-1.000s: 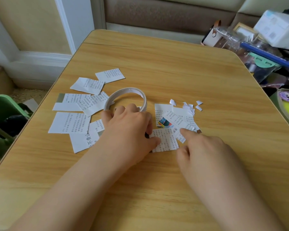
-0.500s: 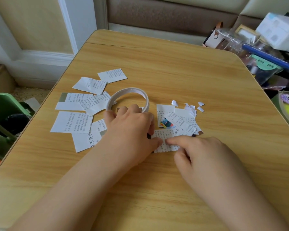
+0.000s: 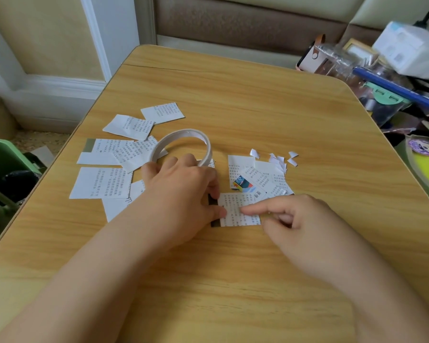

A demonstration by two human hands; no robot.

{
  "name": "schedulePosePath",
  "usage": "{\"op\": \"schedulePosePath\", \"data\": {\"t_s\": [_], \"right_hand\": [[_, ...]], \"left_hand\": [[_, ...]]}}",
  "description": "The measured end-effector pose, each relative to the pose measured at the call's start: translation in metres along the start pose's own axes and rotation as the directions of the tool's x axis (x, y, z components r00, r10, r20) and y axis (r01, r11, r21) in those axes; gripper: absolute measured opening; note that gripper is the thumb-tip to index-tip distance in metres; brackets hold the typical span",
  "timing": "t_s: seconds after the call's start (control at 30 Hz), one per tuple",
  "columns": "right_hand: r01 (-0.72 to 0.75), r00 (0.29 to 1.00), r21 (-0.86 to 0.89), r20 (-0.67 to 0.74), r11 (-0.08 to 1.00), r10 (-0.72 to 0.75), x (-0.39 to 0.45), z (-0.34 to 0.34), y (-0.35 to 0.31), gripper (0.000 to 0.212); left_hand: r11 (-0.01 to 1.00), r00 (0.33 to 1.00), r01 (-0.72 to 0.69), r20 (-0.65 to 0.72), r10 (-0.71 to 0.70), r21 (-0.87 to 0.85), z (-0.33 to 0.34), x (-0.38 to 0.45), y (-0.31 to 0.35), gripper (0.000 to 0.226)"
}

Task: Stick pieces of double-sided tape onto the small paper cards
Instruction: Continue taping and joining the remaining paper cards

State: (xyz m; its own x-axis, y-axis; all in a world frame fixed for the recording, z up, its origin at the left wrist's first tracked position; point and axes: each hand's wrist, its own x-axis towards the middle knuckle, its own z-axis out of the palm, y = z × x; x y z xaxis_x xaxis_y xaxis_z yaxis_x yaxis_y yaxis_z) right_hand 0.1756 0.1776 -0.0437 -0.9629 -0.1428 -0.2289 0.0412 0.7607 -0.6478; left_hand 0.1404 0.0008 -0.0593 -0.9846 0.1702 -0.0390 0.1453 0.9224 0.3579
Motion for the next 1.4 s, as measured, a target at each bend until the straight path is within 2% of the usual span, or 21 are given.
{"op": "schedulePosePath", "data": {"t_s": [0.07, 0.17, 0.23, 0.3, 0.37, 0.43, 0.57, 0.67, 0.87, 0.97, 1.03, 1.13, 1.23, 1.3, 1.4], "right_hand": [[0.004, 1.0, 0.132, -0.005, 0.991, -0.004, 0.004, -0.003, 0.002, 0.031], [0.007, 0.979, 0.197, -0.2, 0.98, 0.033, 0.012, -0.009, 0.009, 0.017], [0.0, 0.926, 0.083, -0.376, 0.997, 0.032, 0.019, -0.009, 0.013, 0.006], [-0.028, 0.893, -0.09, -0.45, 0.996, -0.016, 0.027, -0.006, 0.015, 0.019], [-0.068, 0.918, -0.217, -0.395, 0.974, -0.023, 0.032, -0.002, 0.014, 0.041], [-0.105, 0.946, -0.285, -0.323, 0.953, 0.007, 0.035, 0.001, 0.011, 0.049], [-0.058, 0.958, -0.255, -0.286, 0.965, -0.018, 0.036, 0.001, 0.009, 0.024], [-0.019, 0.956, -0.232, -0.288, 0.973, -0.05, 0.037, 0.003, 0.01, 0.023], [0.164, 0.919, 0.11, -0.378, 0.98, -0.111, 0.027, -0.004, 0.003, 0.014], [0.244, 0.938, 0.379, -0.325, 0.893, -0.119, 0.022, -0.011, 0.001, 0.01], [0.23, 0.95, 0.455, -0.295, 0.86, -0.098, 0.02, -0.014, 0.001, 0.002], [0.195, 0.963, 0.41, -0.254, 0.891, -0.094, 0.02, -0.015, 0.003, 0.024], [0.135, 0.978, 0.245, -0.186, 0.96, -0.09, 0.021, -0.01, 0.002, 0.047], [0.112, 0.98, 0.091, -0.178, 0.989, -0.095, 0.021, -0.005, 0.001, 0.045], [0.107, 0.974, -0.05, -0.197, 0.993, -0.115, 0.021, 0.003, -0.006, 0.043]], "left_hand": [[1.0, 1.0, 0.002, -0.001, -0.002, 0.0, 0.0, 0.0, 0.001, 0.026], [1.0, 1.0, 0.006, 0.002, -0.006, -0.001, 0.0, 0.0, 0.001, 0.026], [1.0, 1.0, 0.008, -0.005, -0.008, -0.001, 0.0, -0.001, 0.002, 0.026], [1.0, 1.0, 0.005, -0.012, -0.005, -0.003, 0.001, -0.001, 0.002, 0.025], [1.0, 1.0, -0.001, -0.027, 0.001, -0.02, 0.001, -0.002, 0.001, 0.023], [0.998, 0.998, 0.003, -0.058, -0.006, -0.055, 0.0, -0.002, 0.0, 0.019], [0.998, 0.997, 0.031, -0.063, -0.035, -0.052, -0.004, -0.002, -0.002, 0.023], [1.0, 0.999, 0.022, -0.024, -0.022, -0.009, -0.005, -0.004, -0.003, 0.034], [1.0, 1.0, -0.003, -0.016, 0.003, 0.002, -0.005, -0.005, -0.004, 0.036], [1.0, 1.0, 0.002, -0.003, -0.002, 0.012, -0.005, -0.004, -0.004, 0.037], [1.0, 1.0, 0.005, 0.003, -0.005, 0.016, -0.005, -0.003, -0.003, 0.037], [1.0, 1.0, 0.001, 0.014, -0.001, 0.003, -0.005, -0.003, -0.002, 0.035], [1.0, 1.0, -0.01, 0.01, 0.01, -0.026, -0.006, -0.004, -0.002, 0.032], [0.999, 1.0, -0.017, 0.013, 0.018, -0.035, -0.007, -0.004, -0.002, 0.031], [0.999, 1.0, -0.021, 0.004, 0.021, -0.047, -0.005, -0.004, -0.005, 0.024]]}}
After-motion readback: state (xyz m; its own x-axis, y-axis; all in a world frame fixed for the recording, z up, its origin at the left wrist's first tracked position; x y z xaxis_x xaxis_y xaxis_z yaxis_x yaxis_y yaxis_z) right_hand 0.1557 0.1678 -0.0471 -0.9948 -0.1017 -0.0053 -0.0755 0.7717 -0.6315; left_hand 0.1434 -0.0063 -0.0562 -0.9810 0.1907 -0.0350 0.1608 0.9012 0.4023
